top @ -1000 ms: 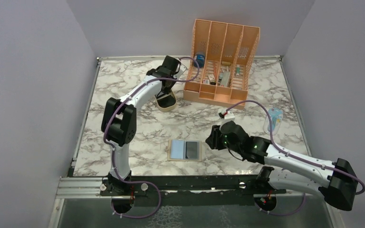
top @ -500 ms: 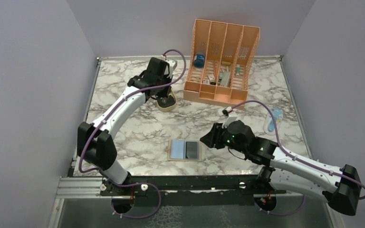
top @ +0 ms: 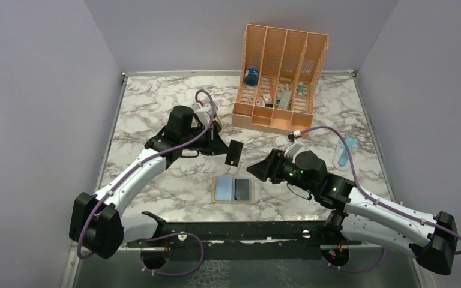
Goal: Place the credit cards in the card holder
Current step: Pick up the credit card from the storage box.
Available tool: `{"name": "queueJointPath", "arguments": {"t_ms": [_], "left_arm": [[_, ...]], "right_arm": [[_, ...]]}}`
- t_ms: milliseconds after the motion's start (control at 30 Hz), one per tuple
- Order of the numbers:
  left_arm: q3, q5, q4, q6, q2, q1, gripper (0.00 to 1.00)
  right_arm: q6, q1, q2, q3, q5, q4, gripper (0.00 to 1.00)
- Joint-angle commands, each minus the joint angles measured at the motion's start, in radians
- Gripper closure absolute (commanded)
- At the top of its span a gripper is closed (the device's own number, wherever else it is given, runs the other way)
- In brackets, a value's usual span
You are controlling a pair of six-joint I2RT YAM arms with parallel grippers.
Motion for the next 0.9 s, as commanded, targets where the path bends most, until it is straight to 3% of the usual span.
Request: {"name": "queueJointPath", "arguments": {"t_ms": [0,167,367,533,667,800,867], "left_arm": [[-0.151,0.313,0.353,-0.249,-0.085,-0.002,1.00],[-0.236,0.368,0.463,-0.355,-0.128,-0.002,1.00],[-0.308,0.427,0.600,-0.483,-0.150,-0.002,1.00],[-0.335,0.416,0.599,-0.499,-0.157,-0.002,1.00],[-0.340,0.389,0.575,-0.497,-0.152,-0.002,0.99],[-0.277,0.287,0.363,-0.362,-0.152,-0.002,0.65],[-0.237,0.192,0.228,-0.272,-0.155,-0.002,0.55]], "right_arm": [[0.049,0.005,0.022,0.044,0.035,0.043,0.46],[0.109,0.005,0.050,0.017,0.017,0.083,0.47],[0.124,0.004,0.069,-0.007,-0.036,0.181,0.58],[0.106,0.005,0.058,-0.032,-0.057,0.238,0.74],[0.097,0.004,0.047,-0.059,-0.075,0.273,0.95],[0.084,0.004,0.031,-0.076,-0.065,0.274,0.99],[0.063,0.004,0.033,-0.077,-0.057,0.266,0.99]]}}
